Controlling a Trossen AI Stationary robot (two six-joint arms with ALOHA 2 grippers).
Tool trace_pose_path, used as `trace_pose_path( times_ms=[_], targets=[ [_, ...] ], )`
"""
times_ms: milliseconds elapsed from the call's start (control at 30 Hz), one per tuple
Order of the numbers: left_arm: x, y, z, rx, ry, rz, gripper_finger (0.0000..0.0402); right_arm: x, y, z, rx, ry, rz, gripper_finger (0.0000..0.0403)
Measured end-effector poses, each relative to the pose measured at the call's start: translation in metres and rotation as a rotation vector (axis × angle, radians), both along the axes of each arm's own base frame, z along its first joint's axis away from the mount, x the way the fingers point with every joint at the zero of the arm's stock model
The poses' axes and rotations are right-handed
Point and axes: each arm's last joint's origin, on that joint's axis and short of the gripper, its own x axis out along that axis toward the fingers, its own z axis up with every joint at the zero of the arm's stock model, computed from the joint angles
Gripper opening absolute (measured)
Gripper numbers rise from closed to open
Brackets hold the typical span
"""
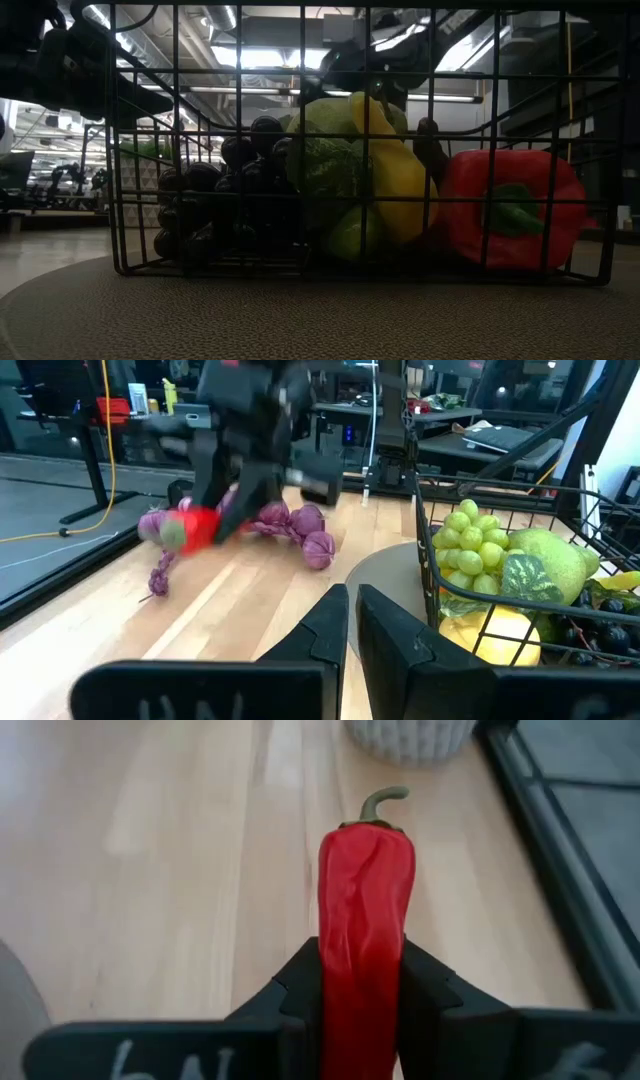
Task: Build produce basket
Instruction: Put the red chili pepper into the wire basket
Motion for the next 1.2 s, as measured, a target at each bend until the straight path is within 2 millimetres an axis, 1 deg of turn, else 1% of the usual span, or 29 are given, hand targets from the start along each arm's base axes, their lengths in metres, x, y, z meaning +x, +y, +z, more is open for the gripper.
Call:
trace_pose_path(
  times_ms=[100, 233, 333, 500, 600, 767, 900, 1033, 1200],
  targets=[
    [0.000, 0.000, 0.000, 0.000, 0.000, 0.000, 0.0019, -0.004, 0.004, 0.021, 0.056, -0.069, 0.098, 0.0072],
    [0.000, 0.000, 0.000, 0.000, 0.000, 0.005, 0.0019, -0.011, 0.015, 0.047, 0.218, -0.187, 0.352, 0.0077],
    [0.000, 0.000, 0.000, 0.000, 0.000, 0.005, 0.0019, -0.016, 0.023, 0.064, 0.303, -0.252, 0.508, 0.0078],
    [0.000, 0.000, 0.000, 0.000, 0.000, 0.005, 0.0019, -0.032, 0.031, 0.087, 0.403, -0.280, 0.665, 0.0072],
    [0.000, 0.000, 0.000, 0.000, 0.000, 0.005, 0.0019, -0.045, 0.037, 0.097, 0.454, -0.246, 0.697, 0.0072],
    [0.000, 0.000, 0.000, 0.000, 0.000, 0.005, 0.0019, -0.068, 0.052, 0.103, 0.506, -0.126, 0.749, 0.0073],
    [0.000, 0.000, 0.000, 0.000, 0.000, 0.005, 0.0019, -0.083, 0.065, 0.107, 0.537, -0.078, 0.823, 0.0073],
    [0.000, 0.000, 0.000, 0.000, 0.000, 0.005, 0.0019, -0.087, 0.082, 0.104, 0.543, -0.022, 0.891, 0.0073],
    [0.000, 0.000, 0.000, 0.000, 0.000, 0.005, 0.0019, -0.087, 0.106, 0.100, 0.518, 0.006, 0.999, 0.0085]
  ],
)
